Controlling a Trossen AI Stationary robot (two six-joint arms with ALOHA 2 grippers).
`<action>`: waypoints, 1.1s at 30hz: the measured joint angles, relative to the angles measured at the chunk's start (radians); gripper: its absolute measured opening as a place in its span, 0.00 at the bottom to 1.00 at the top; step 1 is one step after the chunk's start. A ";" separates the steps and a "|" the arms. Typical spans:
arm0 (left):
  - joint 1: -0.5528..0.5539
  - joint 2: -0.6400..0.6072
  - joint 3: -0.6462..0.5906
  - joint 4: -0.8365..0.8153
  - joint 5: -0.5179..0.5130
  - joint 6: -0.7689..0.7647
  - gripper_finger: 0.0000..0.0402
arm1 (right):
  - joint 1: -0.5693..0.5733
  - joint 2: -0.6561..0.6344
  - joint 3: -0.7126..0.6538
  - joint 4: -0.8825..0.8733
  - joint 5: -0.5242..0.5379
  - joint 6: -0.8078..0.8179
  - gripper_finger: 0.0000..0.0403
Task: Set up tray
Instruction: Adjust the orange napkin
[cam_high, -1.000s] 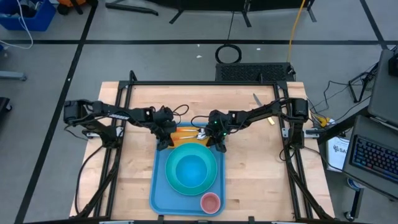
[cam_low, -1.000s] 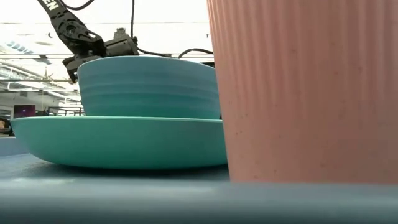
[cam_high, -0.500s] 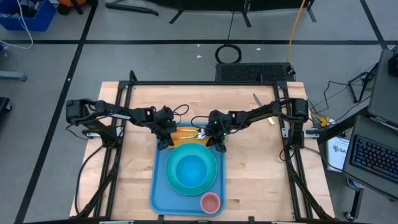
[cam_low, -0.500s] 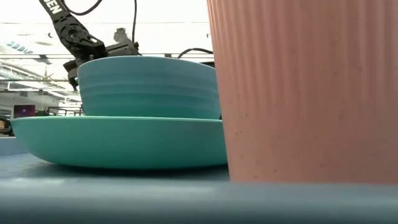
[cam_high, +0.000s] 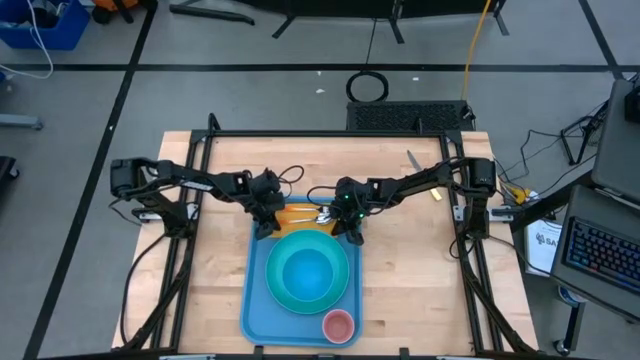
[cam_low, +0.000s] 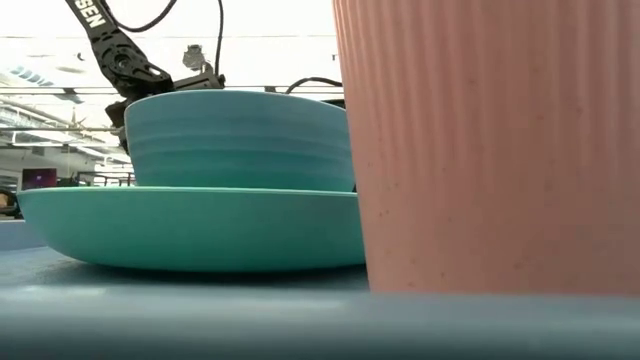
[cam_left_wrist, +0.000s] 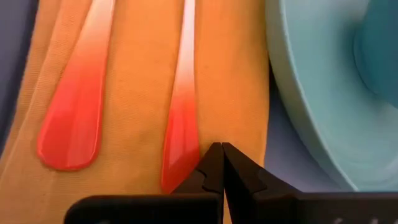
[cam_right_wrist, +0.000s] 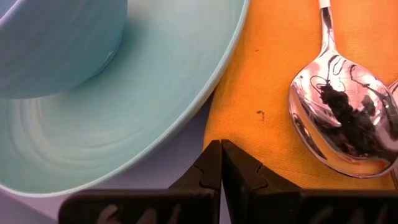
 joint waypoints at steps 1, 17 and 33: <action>0.001 0.004 0.001 0.002 -0.006 0.000 0.00 | 0.000 0.000 0.000 0.000 0.000 0.000 0.00; 0.000 0.003 0.001 0.014 -0.079 -0.004 0.00 | 0.000 0.000 0.000 0.000 0.002 -0.002 0.00; 0.001 -0.002 0.001 0.013 -0.125 -0.008 0.00 | 0.000 0.000 0.000 -0.002 0.002 0.000 0.00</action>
